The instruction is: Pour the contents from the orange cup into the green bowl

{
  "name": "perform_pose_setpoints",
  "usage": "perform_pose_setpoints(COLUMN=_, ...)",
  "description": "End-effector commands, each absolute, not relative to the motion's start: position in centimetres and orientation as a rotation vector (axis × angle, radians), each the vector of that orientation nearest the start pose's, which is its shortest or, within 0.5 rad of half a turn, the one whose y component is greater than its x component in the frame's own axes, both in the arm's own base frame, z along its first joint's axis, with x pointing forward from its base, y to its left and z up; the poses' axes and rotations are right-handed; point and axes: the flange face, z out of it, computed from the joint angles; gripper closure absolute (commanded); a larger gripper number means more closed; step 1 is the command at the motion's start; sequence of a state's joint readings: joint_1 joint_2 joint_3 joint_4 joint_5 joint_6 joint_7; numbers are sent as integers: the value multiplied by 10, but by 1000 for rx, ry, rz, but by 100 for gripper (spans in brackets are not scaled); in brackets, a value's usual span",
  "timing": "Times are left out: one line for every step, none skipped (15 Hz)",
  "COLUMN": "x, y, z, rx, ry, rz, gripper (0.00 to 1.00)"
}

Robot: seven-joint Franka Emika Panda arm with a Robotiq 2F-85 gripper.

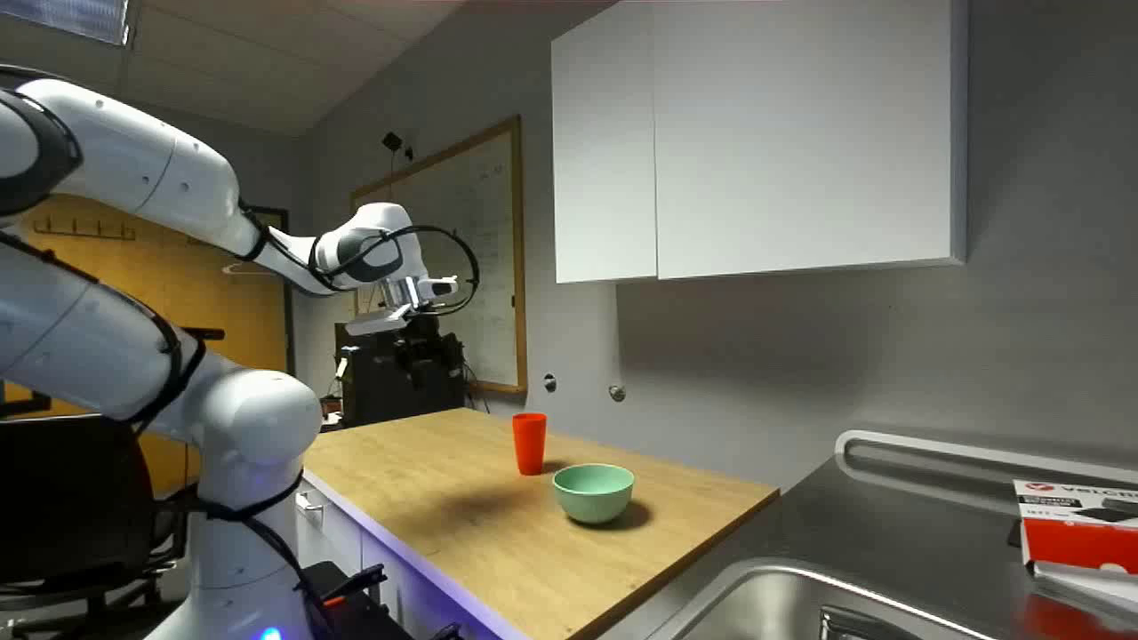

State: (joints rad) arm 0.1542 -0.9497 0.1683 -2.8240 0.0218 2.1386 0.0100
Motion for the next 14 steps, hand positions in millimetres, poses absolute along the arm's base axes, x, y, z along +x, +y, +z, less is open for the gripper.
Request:
perform_pose_setpoints(x=281, y=92, z=460, rx=-3174, ry=-399, rz=-407, gripper=0)
perform_pose_setpoints(x=280, y=90, z=454, rx=-3179, ry=-398, rz=-384, gripper=0)
perform_pose_setpoints(x=280, y=90, z=450, rx=-3182, ry=-397, rz=-368, gripper=0)
perform_pose_setpoints(x=280, y=90, z=448, rx=-3183, ry=-397, rz=-361, gripper=0)
perform_pose_setpoints(x=281, y=90, z=448, rx=-3184, ry=-397, rz=-358, gripper=0)
perform_pose_setpoints(x=281, y=90, z=448, rx=-3184, ry=-397, rz=-357, gripper=0)
perform_pose_setpoints(x=281, y=90, z=448, rx=-3184, ry=-397, rz=-357, gripper=0)
perform_pose_setpoints(x=281, y=90, z=448, rx=-3184, ry=-397, rz=-357, gripper=0)
perform_pose_setpoints(x=281, y=90, z=448, rx=-3184, ry=-397, rz=-357, gripper=0)
perform_pose_setpoints(x=281, y=90, z=448, rx=-3184, ry=-397, rz=-357, gripper=0)
perform_pose_setpoints(x=281, y=90, z=448, rx=-3184, ry=-397, rz=-357, gripper=0)
perform_pose_setpoints(x=282, y=90, z=448, rx=-3183, ry=-397, rz=-354, gripper=0)
perform_pose_setpoints(x=285, y=91, z=449, rx=-3182, ry=-398, rz=-355, gripper=0)
perform_pose_setpoints(x=289, y=93, z=452, rx=-3182, ry=-403, rz=-357, gripper=0)
